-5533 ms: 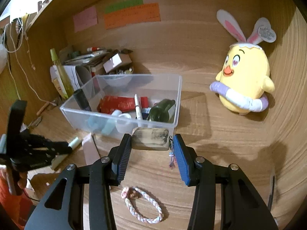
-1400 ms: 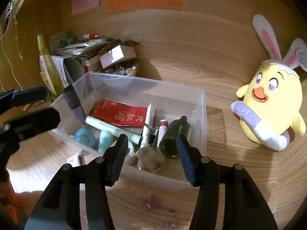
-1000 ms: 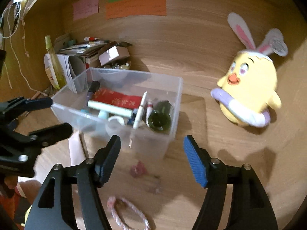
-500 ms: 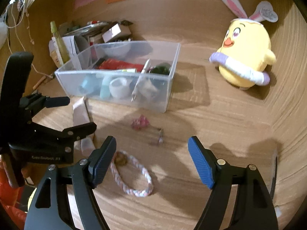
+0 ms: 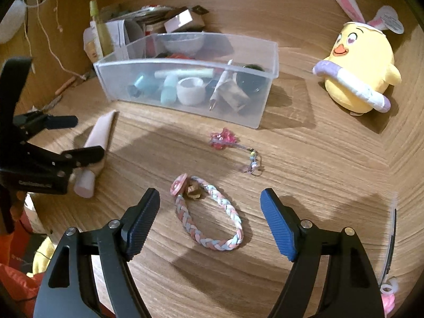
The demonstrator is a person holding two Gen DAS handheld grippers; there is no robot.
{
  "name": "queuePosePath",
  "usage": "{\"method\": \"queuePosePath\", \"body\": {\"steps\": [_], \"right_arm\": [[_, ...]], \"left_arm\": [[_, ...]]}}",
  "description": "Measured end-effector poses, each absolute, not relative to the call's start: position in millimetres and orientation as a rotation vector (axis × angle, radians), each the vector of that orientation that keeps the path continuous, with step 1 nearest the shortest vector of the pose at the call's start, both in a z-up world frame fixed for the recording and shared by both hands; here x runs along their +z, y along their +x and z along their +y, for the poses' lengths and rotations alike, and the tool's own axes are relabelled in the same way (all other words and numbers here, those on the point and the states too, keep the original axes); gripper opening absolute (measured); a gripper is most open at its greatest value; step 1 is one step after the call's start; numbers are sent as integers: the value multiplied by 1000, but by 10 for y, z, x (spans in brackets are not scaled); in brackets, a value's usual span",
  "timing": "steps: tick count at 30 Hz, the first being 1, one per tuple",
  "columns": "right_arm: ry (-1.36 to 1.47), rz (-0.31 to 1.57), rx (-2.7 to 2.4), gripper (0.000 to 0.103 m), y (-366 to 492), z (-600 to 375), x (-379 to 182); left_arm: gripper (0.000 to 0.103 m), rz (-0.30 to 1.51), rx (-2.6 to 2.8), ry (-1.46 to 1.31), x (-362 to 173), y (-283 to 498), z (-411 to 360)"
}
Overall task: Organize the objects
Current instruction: 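Move both tools back toward the pink tube and rope bracelet, then grasp the pink tube with the left tool while the right tool grasps the pink charm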
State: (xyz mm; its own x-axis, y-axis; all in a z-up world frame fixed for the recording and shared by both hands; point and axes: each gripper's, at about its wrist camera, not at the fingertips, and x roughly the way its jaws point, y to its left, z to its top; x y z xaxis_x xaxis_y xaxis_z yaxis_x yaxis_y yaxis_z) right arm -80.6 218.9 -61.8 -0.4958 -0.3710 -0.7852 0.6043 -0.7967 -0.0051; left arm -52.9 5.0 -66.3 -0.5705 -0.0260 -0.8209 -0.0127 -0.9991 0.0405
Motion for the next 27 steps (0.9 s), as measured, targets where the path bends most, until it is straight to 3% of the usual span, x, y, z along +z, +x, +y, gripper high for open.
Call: {"method": "queuePosePath", "body": {"steps": [12,14,19,21,24,27], "right_arm": [[1097,363,-2355,75,-1179,2055,-539],[1112,372,-2349,69,-1254,2015,-566],[1156,395,-2314,44,-1343,1943,-674],[1139,419,-2319,40,-1333,1909,-684],[1105,450,-2312,27,-1305,1842,-687],[1081,475,-2295,11,-1266,1788,-695]], "left_arm": [[94,158,-2784,1475,-700,-432,-184],[91,138,-2805,1467,-703,-430,-139],[64,6,-2856,1453,-697,-434,42],[55,-27,-2871,1453,-695,-442,106],[41,-12,-2888,1457,-677,-508,135],[17,43,-2915,1494,-654,-575,132]]}}
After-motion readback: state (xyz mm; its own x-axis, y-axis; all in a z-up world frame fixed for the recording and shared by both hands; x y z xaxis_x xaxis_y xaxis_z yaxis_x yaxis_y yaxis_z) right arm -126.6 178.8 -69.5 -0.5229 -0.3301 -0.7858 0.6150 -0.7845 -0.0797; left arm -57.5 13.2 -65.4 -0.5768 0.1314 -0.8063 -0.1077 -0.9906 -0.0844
